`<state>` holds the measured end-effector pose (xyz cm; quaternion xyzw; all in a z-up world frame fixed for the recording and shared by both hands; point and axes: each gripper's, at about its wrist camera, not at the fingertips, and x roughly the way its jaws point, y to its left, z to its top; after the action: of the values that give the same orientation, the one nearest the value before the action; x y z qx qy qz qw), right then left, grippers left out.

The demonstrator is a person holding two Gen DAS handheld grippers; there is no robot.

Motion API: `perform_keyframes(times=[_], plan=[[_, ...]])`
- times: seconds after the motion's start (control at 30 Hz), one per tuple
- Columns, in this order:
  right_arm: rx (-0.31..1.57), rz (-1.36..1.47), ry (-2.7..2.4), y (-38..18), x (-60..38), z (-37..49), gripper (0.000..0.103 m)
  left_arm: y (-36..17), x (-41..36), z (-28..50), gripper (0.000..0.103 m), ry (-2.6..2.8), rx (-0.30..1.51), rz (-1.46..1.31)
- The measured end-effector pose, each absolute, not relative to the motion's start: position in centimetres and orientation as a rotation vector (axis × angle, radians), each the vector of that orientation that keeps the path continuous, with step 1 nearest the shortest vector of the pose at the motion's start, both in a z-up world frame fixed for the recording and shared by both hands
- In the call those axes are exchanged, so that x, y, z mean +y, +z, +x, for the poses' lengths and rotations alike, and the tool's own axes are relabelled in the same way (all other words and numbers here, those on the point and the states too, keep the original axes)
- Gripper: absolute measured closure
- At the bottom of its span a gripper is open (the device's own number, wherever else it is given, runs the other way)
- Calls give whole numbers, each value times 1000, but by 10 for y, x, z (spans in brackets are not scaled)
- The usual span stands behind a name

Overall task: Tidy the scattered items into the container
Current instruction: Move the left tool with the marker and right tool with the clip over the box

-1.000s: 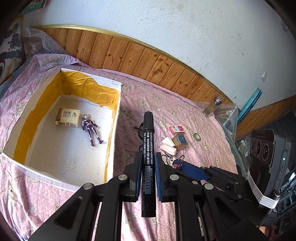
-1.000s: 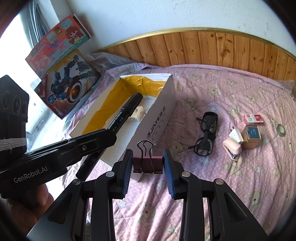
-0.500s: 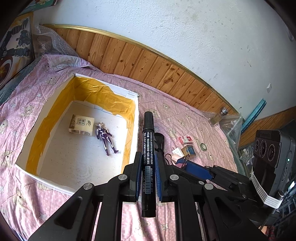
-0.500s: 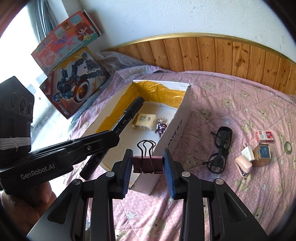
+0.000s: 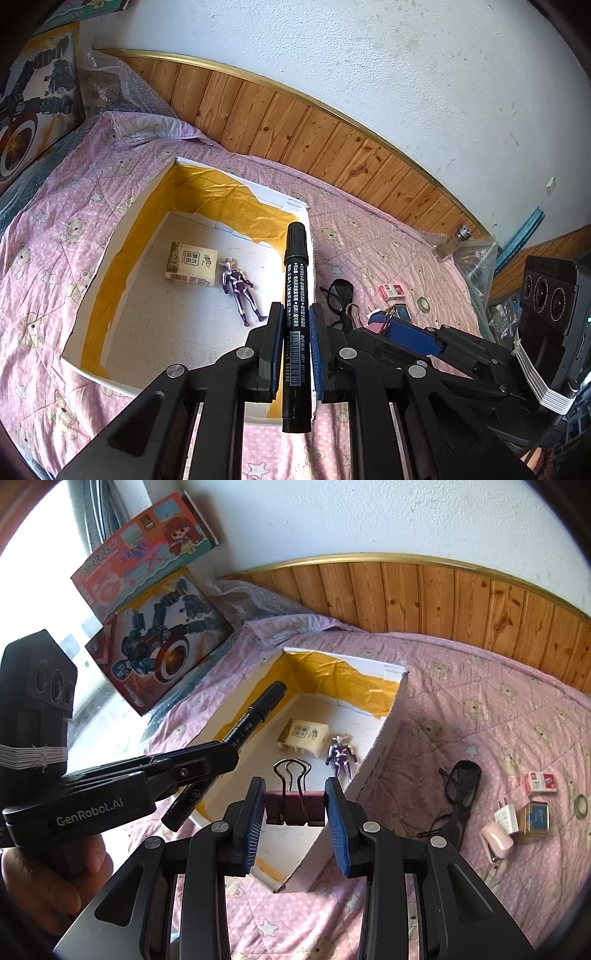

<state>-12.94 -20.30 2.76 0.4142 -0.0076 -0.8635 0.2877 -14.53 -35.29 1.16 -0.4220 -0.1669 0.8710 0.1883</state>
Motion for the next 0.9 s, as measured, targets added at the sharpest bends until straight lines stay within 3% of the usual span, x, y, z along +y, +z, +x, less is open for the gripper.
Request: perform_keyframes(times=[0.9], plan=[[122,1226,-2142,-3,-260,-183,68,-32,-389,-195,89,2409,-485,-1468]])
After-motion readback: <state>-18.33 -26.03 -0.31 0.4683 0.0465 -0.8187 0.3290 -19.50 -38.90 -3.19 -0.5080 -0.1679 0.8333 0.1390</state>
